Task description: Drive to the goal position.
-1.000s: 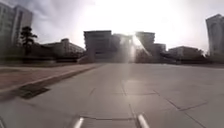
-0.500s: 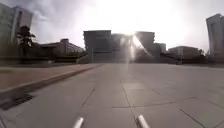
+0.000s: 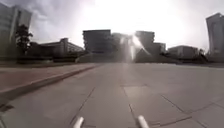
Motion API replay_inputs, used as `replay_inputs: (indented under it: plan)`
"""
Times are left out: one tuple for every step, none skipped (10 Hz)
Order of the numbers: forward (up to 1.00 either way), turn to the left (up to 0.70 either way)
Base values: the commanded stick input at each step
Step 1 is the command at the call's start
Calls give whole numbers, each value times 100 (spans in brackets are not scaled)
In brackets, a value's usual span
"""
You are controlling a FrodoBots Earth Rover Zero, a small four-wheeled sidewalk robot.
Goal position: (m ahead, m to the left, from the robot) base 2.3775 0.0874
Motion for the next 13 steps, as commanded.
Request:
replay_inputs:
  plan:
    - [100,0]
    - [100,0]
    - [100,0]
    - [100,0]
    - [100,0]
    - [100,0]
    - [100,0]
    - [100,0]
    - [100,0]
    - [100,0]
    - [100,0]
    - [100,0]
    - [100,0]
